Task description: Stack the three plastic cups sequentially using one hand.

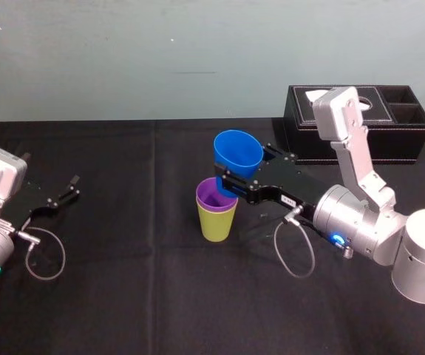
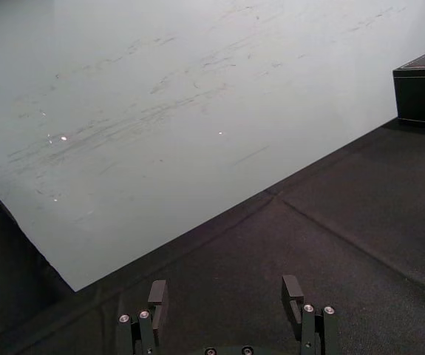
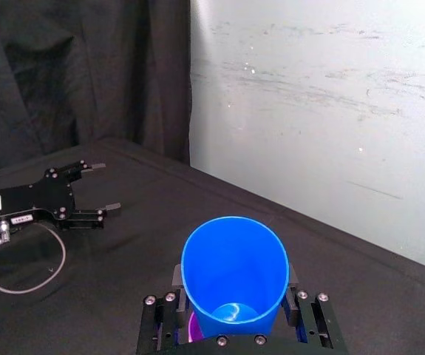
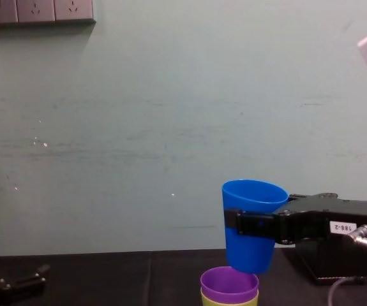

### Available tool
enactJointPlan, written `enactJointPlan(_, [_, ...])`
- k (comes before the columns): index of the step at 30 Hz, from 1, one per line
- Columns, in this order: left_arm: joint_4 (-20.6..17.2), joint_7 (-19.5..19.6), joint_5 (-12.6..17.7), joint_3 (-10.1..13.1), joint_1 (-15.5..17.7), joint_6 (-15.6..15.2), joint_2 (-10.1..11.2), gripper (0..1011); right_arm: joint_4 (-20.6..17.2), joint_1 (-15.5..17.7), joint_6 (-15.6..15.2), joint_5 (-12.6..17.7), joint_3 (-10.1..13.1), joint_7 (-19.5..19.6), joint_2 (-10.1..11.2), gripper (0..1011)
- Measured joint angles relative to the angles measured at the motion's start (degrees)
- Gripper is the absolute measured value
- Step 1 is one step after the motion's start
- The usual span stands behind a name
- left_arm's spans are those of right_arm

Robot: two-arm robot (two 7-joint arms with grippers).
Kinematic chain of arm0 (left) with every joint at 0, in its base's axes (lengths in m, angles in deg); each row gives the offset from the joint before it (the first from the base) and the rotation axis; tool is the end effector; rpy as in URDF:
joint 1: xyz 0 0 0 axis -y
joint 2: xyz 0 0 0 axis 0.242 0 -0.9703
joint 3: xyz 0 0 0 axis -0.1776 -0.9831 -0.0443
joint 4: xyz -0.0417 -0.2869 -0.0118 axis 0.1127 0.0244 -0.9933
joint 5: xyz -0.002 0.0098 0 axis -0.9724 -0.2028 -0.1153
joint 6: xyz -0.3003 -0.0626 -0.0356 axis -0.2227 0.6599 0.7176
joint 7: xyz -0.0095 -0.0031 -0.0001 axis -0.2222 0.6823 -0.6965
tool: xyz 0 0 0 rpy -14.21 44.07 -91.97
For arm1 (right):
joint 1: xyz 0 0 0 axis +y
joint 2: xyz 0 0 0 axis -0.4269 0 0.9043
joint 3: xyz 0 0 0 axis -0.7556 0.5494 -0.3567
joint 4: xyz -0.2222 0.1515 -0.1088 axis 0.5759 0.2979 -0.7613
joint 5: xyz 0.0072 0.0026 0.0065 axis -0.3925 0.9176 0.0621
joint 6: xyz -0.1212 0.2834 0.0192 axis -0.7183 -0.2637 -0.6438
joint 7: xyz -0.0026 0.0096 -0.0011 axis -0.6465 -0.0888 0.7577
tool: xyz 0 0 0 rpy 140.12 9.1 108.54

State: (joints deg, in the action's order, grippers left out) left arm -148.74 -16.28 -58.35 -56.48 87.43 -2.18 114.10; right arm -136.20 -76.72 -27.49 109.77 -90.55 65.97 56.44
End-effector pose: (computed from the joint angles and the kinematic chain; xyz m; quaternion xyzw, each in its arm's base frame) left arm 0.3581 0.0827 -0.3023 0.1415 -0.1325 0.5800 0.7912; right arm 0.3576 0.0080 -0.2184 -0.0690 -0.0075 -0.4138 0.9077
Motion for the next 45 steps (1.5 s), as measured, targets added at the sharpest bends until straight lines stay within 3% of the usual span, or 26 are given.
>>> enactJointPlan(45, [0.0,0.0,0.0,0.0,0.0,0.0,0.0,1010,4.9,-2.5,0.2,-1.9,-2.5,-0.2,-2.6,726])
